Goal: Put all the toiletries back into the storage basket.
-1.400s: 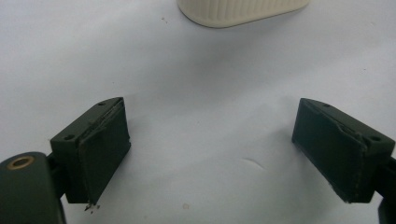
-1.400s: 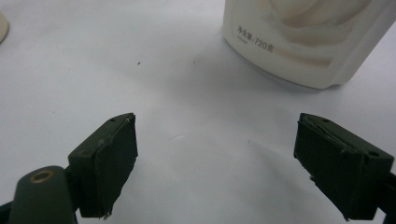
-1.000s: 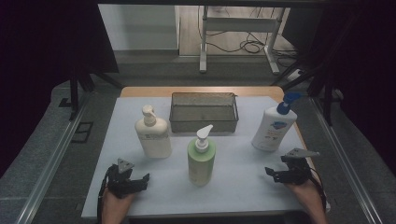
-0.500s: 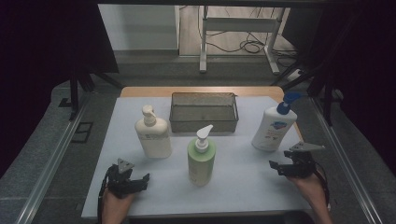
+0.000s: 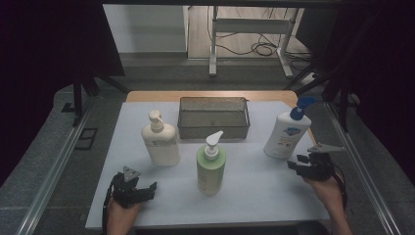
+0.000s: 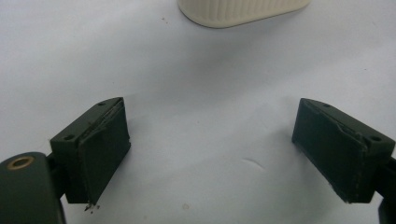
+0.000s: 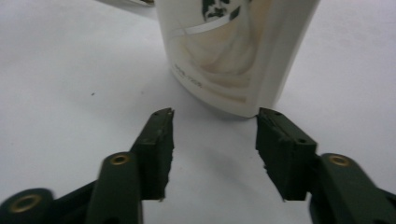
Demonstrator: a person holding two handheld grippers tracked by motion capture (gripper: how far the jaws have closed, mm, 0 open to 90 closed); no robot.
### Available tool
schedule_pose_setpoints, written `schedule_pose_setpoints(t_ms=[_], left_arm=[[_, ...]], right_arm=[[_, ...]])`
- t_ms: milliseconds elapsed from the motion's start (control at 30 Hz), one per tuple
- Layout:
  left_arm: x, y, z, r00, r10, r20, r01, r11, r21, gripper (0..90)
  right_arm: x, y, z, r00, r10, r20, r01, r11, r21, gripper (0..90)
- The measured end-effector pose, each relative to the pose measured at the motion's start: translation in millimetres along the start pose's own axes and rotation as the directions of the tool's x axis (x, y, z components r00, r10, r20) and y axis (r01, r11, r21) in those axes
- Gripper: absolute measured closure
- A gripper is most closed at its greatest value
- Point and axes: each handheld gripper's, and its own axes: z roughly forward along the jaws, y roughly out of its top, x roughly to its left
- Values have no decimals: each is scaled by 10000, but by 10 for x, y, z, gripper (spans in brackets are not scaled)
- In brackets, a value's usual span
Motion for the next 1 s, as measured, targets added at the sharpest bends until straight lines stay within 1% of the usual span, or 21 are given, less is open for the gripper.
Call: schedule_pose_setpoints(t_ms=[100,167,200,233,267,367,467,633,800,1000], left_arm=[[0,0,0,10000,-7,-4,7,10000,-5,106],[0,0,0,10000,-2,0,2,10000,1,106],[0,0,0,10000,0,0,0,10000,1,106],[0,0,0,10000,-2,-1,2,10000,0,106],[0,0,0,10000,1,0,-1,10000,1,106],[0,0,0,10000,2,1,-2,10000,2,106],[0,0,0,10000,-1,1,1,10000,2,106],[1,-1,0,10000,20,-1,-20,10000,2,106],[2,-1,0,10000,20,0,-20,10000,3,106],[2,-1,0,10000,18,2,-18,10000,1,106]], right_arm=[[-30,18,3,10000,-7,18,7,10000,68,572],[-55,31,6,10000,65,31,-65,9999,83,610],[-70,36,6,9999,169,16,-169,9998,53,649],[-97,47,11,9996,259,92,-259,9997,46,714],[-97,47,11,9996,259,92,-259,9997,46,714],[-129,61,21,9991,329,252,-330,9995,29,811],[-169,79,37,9984,380,422,-376,9993,-87,884],[-254,127,71,9960,452,771,-448,9990,-74,897],[-368,183,115,9934,667,937,-663,9978,-72,897],[-478,241,208,9920,969,809,-959,9953,-157,896]])
